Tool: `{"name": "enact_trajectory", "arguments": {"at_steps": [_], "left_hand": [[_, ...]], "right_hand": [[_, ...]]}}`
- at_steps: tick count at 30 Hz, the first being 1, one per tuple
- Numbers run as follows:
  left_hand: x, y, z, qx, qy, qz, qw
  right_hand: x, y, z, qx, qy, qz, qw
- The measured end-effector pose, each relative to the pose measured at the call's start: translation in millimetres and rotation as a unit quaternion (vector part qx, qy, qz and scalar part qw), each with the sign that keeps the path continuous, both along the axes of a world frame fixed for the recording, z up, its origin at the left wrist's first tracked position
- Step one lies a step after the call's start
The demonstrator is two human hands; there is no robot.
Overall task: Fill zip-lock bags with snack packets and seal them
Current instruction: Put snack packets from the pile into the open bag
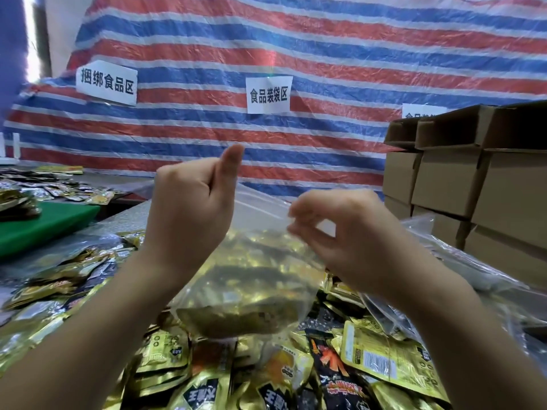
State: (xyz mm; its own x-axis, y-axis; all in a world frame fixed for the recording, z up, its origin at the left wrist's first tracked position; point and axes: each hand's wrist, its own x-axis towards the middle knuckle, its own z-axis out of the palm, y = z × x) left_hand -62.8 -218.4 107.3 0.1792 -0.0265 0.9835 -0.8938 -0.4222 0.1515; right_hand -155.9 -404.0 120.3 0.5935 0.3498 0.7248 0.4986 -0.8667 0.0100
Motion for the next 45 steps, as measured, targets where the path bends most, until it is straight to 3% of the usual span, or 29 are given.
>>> {"name": "enact_trajectory", "arguments": {"at_steps": [2,4,9,13,14,16,19,21,25,35,43,45], "left_hand": [[2.3,2.8,0.8,-0.017,0.029,-0.007,0.999],[4.8,4.6,0.7,-0.022,0.077,-0.027,0.996],[11.8,7.7,-0.5,-0.006,0.091,-0.011,0.996],[16.8,18.6,3.2,-0.037,0.069,0.031,0.996],[18.2,22.1,5.1,-0.053,0.068,0.047,0.995],[21.0,28.0,8.9,-0.084,0.070,0.078,0.991],[25.6,33.4,11.0,-0.107,0.076,0.090,0.987],[28.0,36.1,11.4,-0.113,0.077,0.090,0.987],[29.5,38.5,12.4,-0.120,0.078,0.089,0.986],[26.6,34.7,11.6,-0.117,0.084,0.064,0.988],[26.5,30.1,9.4,-0.103,0.079,0.058,0.990],[26.8,29.4,8.7,-0.103,0.080,0.058,0.990]], "right_hand": [[5.2,-0.5,-1.5,0.005,-0.078,-0.038,0.996],[5.1,-1.1,-1.0,0.027,-0.099,-0.041,0.994],[-2.3,9.5,-5.3,0.024,0.035,0.048,0.998],[-1.3,23.9,-9.1,0.031,-0.077,0.092,0.992],[-2.7,24.5,-8.3,0.037,-0.053,0.104,0.993],[-6.2,23.4,-9.3,0.007,0.104,0.099,0.990],[-3.2,22.7,-24.3,-0.146,0.374,0.010,0.916],[5.2,21.5,-38.0,-0.208,0.454,-0.057,0.865],[17.2,22.4,-51.8,-0.226,0.518,-0.088,0.821],[34.2,22.2,-76.2,-0.254,0.515,-0.082,0.814],[32.3,20.2,-68.5,-0.221,0.424,-0.052,0.877],[29.9,21.1,-67.4,-0.214,0.426,-0.062,0.877]]}}
